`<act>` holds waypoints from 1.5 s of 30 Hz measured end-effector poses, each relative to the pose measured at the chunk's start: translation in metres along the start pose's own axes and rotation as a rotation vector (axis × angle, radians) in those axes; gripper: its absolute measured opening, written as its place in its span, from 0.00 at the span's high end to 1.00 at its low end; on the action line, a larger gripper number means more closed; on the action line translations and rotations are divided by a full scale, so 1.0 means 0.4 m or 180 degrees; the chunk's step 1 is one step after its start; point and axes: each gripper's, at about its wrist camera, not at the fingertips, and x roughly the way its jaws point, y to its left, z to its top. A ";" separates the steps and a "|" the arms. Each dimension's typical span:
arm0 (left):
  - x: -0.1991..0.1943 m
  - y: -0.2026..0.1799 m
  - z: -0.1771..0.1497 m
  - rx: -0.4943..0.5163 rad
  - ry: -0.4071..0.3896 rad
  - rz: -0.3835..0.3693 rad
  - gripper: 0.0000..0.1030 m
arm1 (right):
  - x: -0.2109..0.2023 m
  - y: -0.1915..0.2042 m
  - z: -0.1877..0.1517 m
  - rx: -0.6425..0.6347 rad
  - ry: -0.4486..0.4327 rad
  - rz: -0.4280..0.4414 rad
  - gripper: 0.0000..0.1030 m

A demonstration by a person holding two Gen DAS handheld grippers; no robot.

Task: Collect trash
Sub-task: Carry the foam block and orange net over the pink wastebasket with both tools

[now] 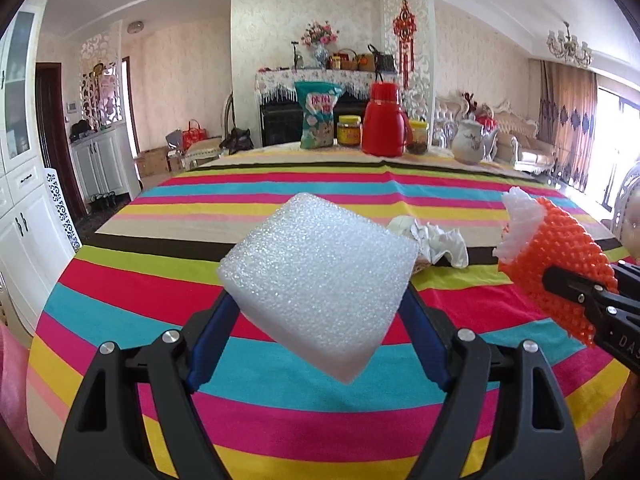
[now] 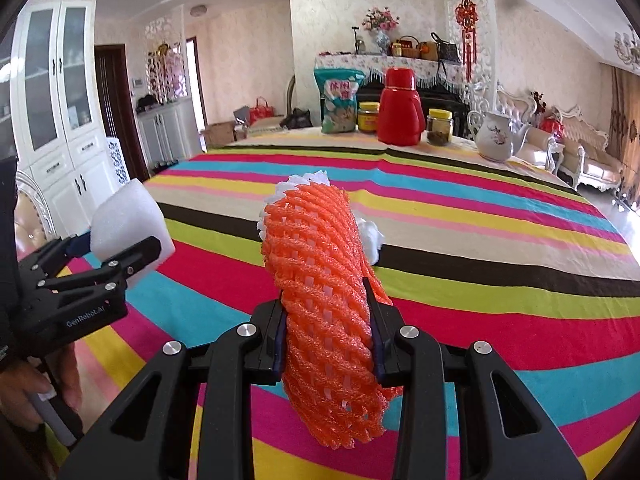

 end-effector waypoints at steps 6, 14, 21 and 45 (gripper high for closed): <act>-0.073 0.032 0.007 0.0024 -0.0185 0.0069 0.25 | -0.033 0.045 -0.007 -0.0053 -0.0033 0.0041 0.66; -0.202 0.110 -0.039 0.0000 -0.0445 0.0114 0.25 | -0.103 0.128 0.012 -0.0196 -0.0214 0.0225 0.66; -0.250 0.199 -0.089 -0.0073 -0.0433 0.0250 0.25 | -0.101 0.247 0.024 -0.0448 -0.0244 0.0502 0.66; -0.478 0.651 -0.241 -0.0746 -0.0347 0.1212 0.24 | 0.029 0.792 0.040 -0.1300 0.0038 0.1803 0.66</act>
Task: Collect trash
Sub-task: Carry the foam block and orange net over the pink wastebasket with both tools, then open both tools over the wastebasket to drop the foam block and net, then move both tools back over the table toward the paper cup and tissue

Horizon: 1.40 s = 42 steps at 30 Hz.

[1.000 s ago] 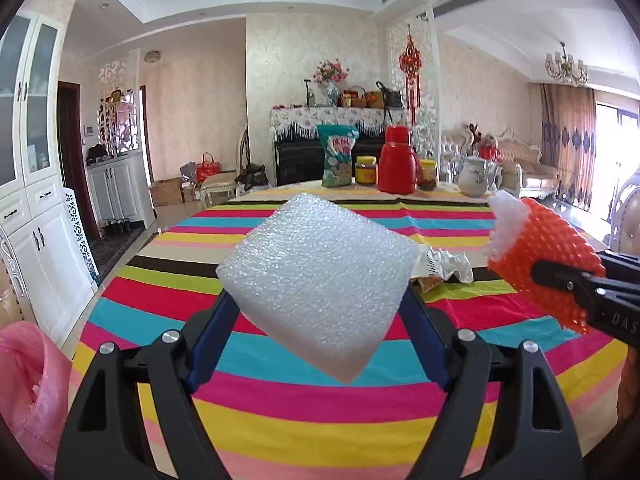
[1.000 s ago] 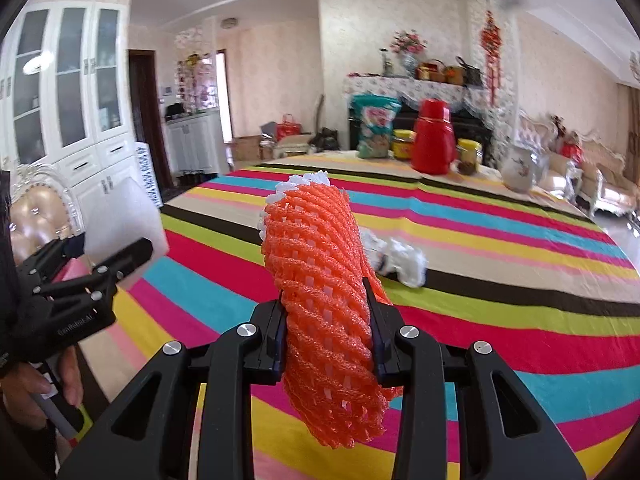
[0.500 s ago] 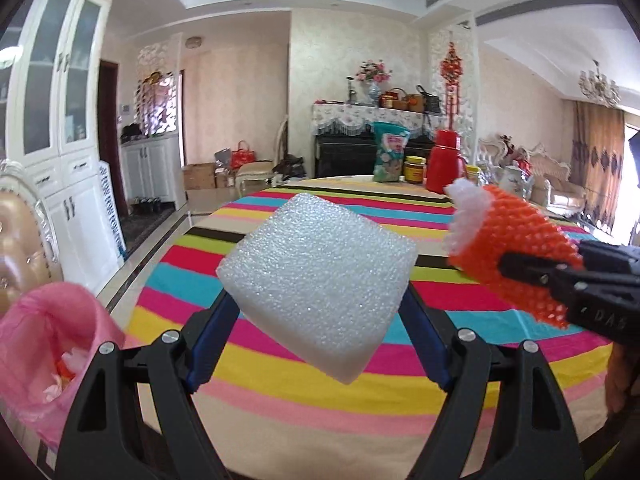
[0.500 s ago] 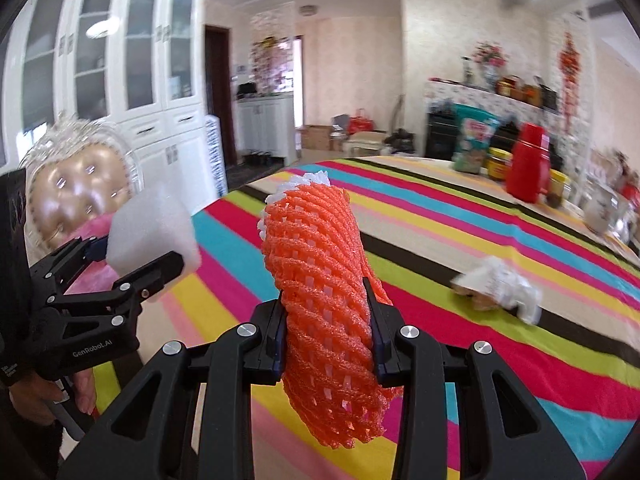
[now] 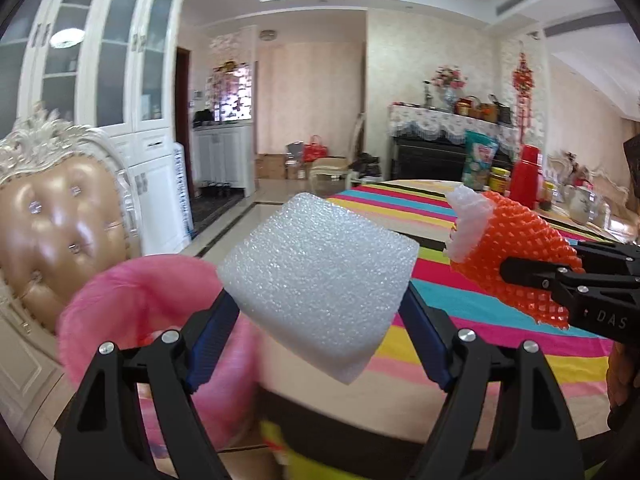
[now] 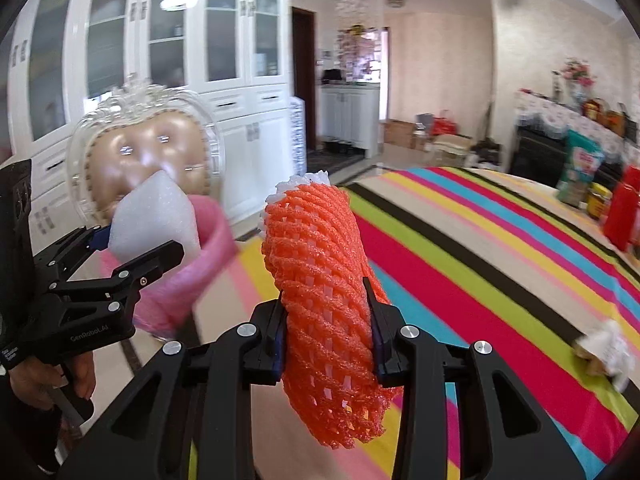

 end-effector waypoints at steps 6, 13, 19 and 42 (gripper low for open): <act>-0.010 0.154 -0.005 -0.0136 0.0050 0.0352 0.24 | 0.101 0.121 0.059 -0.0202 0.0030 0.0377 0.66; 0.024 0.338 -0.016 -0.0325 0.0215 0.0552 0.24 | 0.245 0.209 0.120 -0.0165 0.0182 0.0754 0.65; 0.061 0.424 -0.024 -0.0322 0.0251 0.0670 0.24 | 0.350 0.285 0.162 -0.0210 0.0286 0.0974 0.65; 0.051 0.483 -0.066 -0.0618 0.0134 0.0921 0.05 | 0.291 0.235 0.179 -0.0132 0.0023 0.0940 0.28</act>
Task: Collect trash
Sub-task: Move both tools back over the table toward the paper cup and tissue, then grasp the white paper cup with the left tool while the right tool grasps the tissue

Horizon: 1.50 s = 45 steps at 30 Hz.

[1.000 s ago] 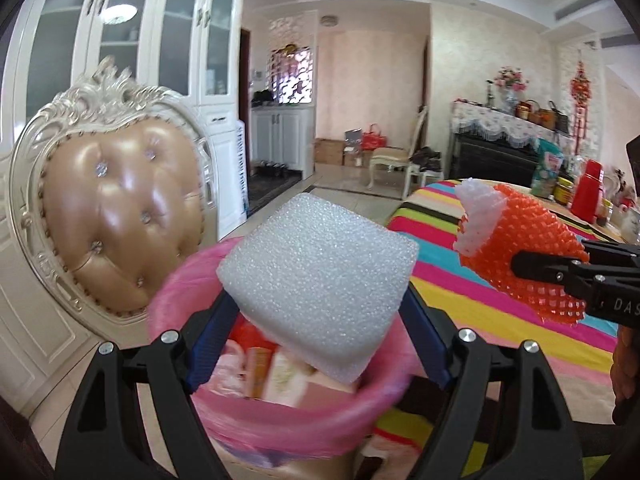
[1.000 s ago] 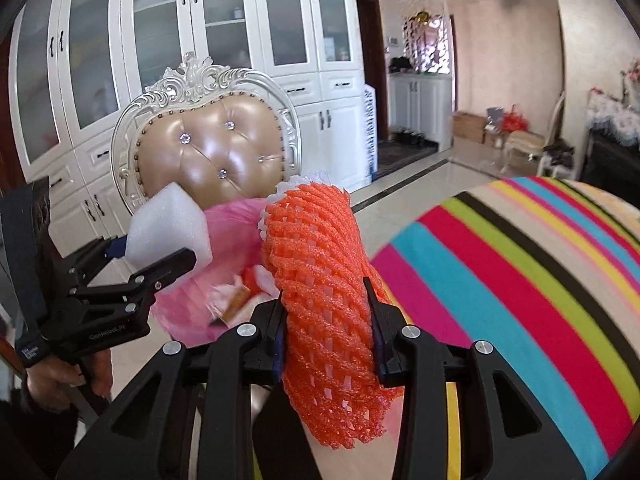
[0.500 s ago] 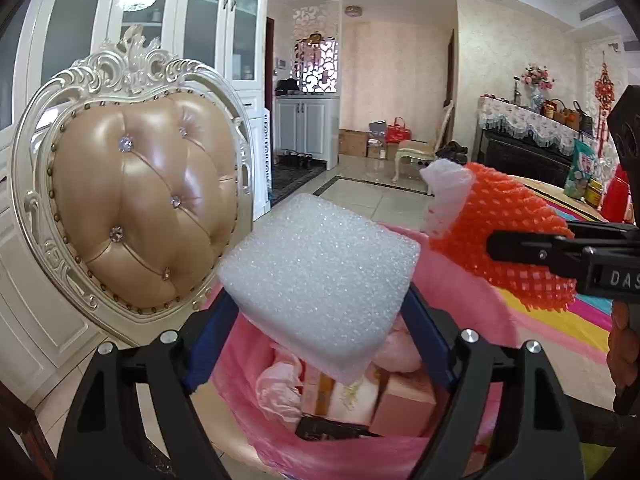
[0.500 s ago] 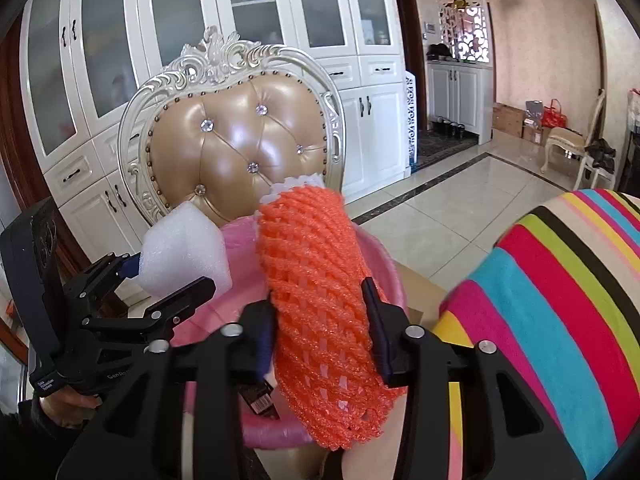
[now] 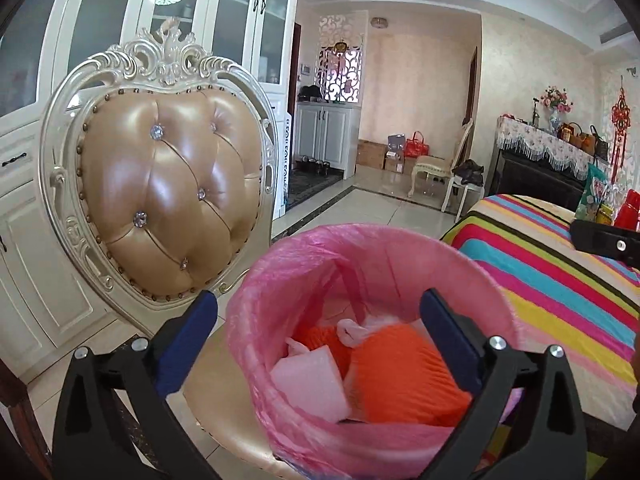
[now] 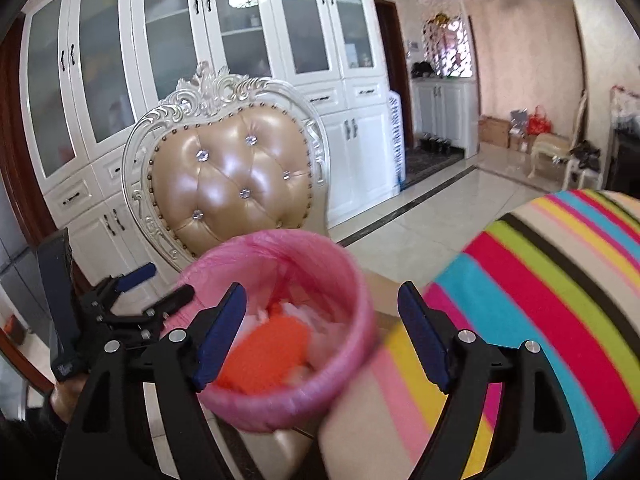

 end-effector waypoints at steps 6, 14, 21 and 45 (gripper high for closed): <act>-0.054 -0.151 0.016 0.0336 -0.0029 -0.0288 0.05 | -0.154 -0.081 -0.074 -0.0040 0.0002 -0.0484 0.27; -0.118 -0.495 0.026 0.0671 0.0011 -0.1006 0.05 | -0.440 -0.258 -0.216 0.0266 -0.0149 -0.1283 0.22; -0.174 -0.850 -0.018 0.0945 0.0087 -0.1699 0.05 | -0.683 -0.453 -0.370 0.0755 -0.0154 -0.1982 0.22; -0.009 -1.469 -0.177 0.1647 0.0842 -0.2083 0.06 | -0.736 -1.002 -0.554 0.1699 0.0541 -0.2448 0.32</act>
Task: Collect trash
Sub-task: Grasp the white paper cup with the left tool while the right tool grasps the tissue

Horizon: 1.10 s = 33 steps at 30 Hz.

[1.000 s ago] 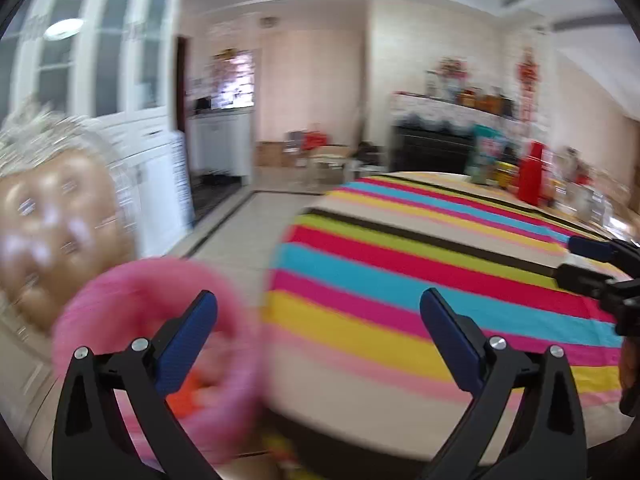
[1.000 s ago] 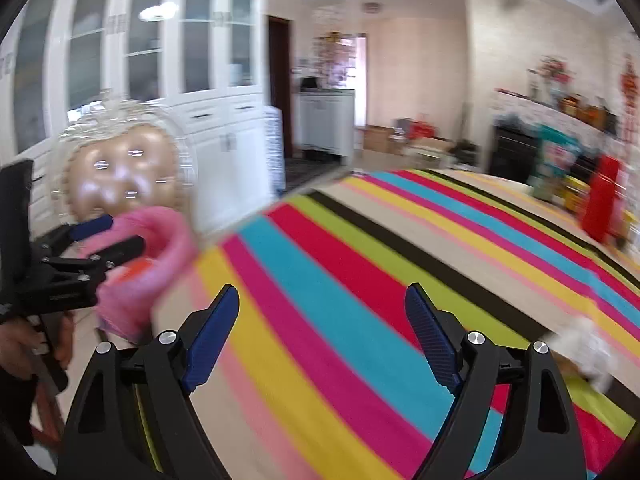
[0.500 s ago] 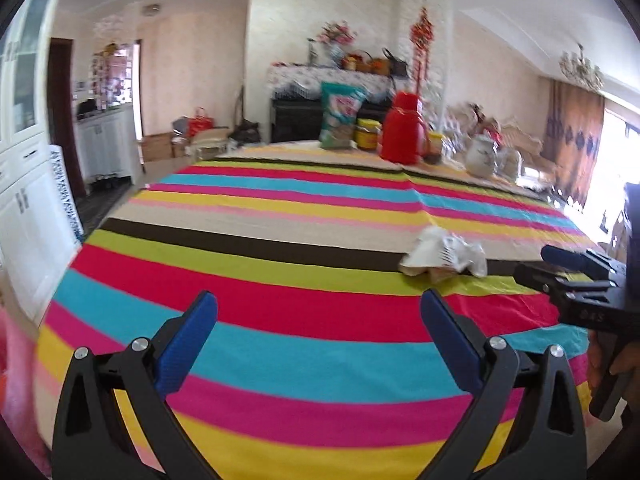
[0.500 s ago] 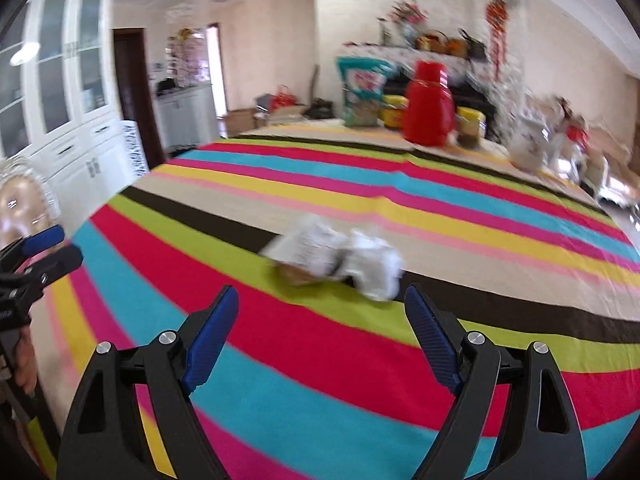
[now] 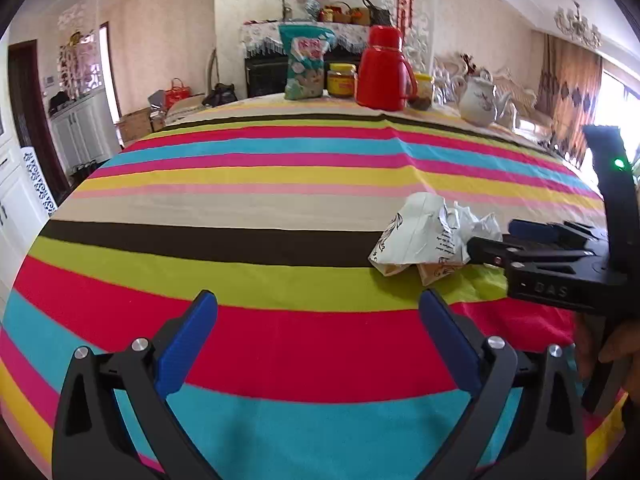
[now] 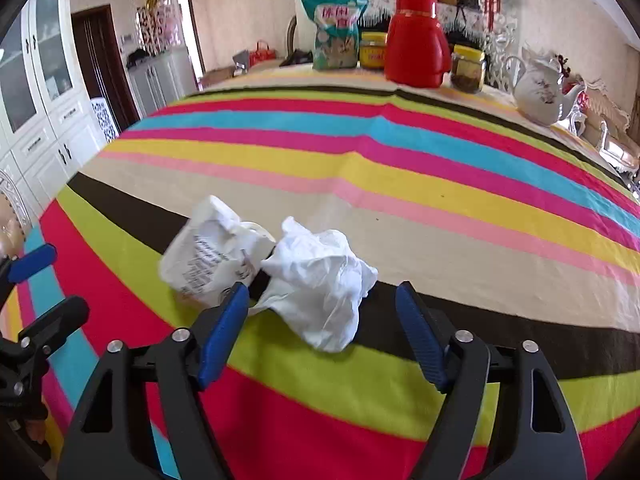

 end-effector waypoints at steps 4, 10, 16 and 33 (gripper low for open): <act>0.026 0.000 0.018 -0.0055 0.0065 -0.0063 0.06 | 0.034 -0.019 0.013 0.0057 0.0165 0.0103 0.54; 0.069 -0.038 0.052 -0.0027 0.0151 -0.0189 0.06 | -0.017 -0.053 -0.001 0.0009 -0.0025 0.0069 0.85; 0.138 -0.112 0.086 -0.0020 0.0266 -0.0317 0.06 | -0.092 -0.108 -0.042 0.0098 -0.0143 -0.0032 0.85; 0.103 -0.185 0.056 0.0256 0.0172 -0.0232 0.28 | -0.198 -0.120 -0.134 0.0180 -0.0275 -0.0019 0.85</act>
